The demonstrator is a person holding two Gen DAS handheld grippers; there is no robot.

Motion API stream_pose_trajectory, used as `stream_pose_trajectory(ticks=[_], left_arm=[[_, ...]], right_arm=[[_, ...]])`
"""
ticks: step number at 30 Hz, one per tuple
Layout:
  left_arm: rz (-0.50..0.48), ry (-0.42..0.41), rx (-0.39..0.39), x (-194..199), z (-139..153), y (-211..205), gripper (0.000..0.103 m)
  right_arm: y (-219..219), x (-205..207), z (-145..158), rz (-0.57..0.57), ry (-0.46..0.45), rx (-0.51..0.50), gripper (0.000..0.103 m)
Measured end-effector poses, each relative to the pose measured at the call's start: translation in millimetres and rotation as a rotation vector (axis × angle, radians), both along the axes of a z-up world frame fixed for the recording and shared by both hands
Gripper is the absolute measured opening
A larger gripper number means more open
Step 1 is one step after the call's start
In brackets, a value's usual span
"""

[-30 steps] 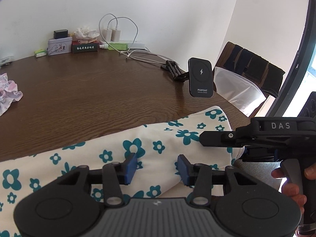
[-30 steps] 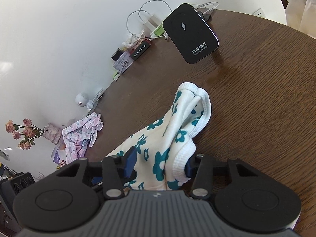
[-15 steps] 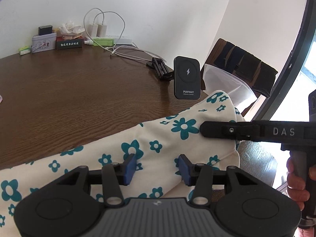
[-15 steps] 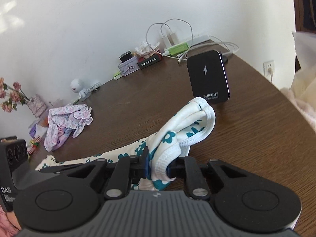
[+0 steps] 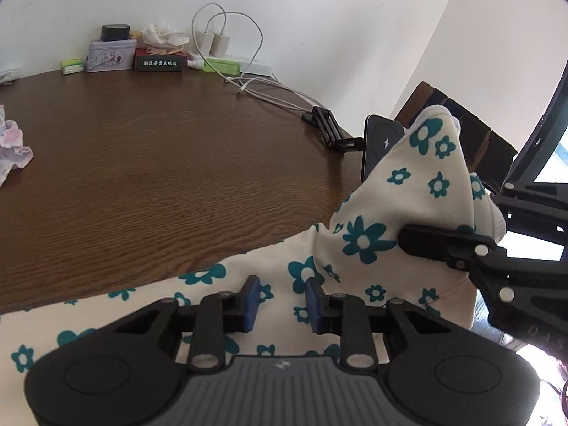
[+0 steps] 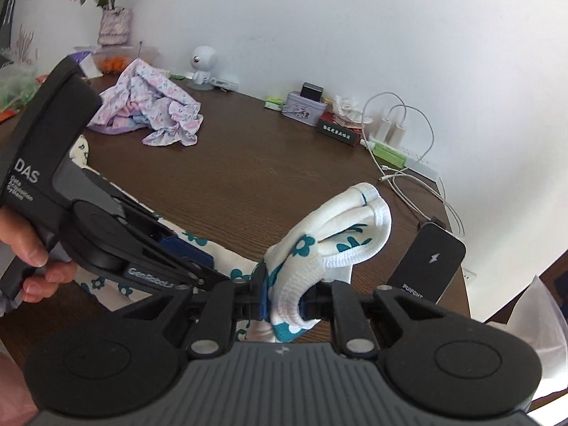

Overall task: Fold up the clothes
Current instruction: 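Grasp the white-lined dress end with the right gripper and lift it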

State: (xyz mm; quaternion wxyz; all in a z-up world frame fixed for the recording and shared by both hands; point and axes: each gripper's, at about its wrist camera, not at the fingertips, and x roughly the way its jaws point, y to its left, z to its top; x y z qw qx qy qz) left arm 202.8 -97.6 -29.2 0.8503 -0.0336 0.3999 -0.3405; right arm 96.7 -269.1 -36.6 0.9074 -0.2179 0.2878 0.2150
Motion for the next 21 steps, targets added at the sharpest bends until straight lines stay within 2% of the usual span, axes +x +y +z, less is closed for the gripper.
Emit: stream_pose_trajectory(ticks=[4, 7, 10, 11, 12, 13, 16, 21], left_arm=[[0.037, 0.086, -0.118, 6.4, 1.6, 24.3, 0.032], [0.093, 0.099, -0.201, 8.7, 14.1, 53.2, 0.036], [0.110, 0.134, -0.344, 12.2, 31.3, 83.9, 0.054], [0.104, 0.150, -0.388, 14.1, 36.8, 90.8, 0.066], [0.094, 0.162, -0.412, 15.7, 41.5, 94.3, 0.073], [0.078, 0.171, -0.427, 17.9, 47.1, 95.9, 0.075], [0.048, 0.185, -0.390, 21.0, 55.6, 89.3, 0.078], [0.066, 0.207, -0.236, 21.4, 44.2, 59.3, 0.074]], right_arm=[[26.6, -10.4, -5.0, 0.064, -0.035, -0.112, 0.014], [45.4, -19.3, -11.6, 0.122, -0.057, -0.206, 0.015], [63.0, -27.6, -21.1, 0.170, -0.073, -0.290, 0.015], [68.7, -30.3, -24.5, 0.184, -0.078, -0.316, 0.015], [73.5, -31.7, -27.8, 0.192, -0.076, -0.331, 0.015], [78.3, -33.1, -31.1, 0.199, -0.074, -0.346, 0.015], [89.2, -37.6, -39.7, 0.211, -0.075, -0.381, 0.015], [99.5, -39.4, -49.2, 0.206, -0.089, -0.400, 0.016]])
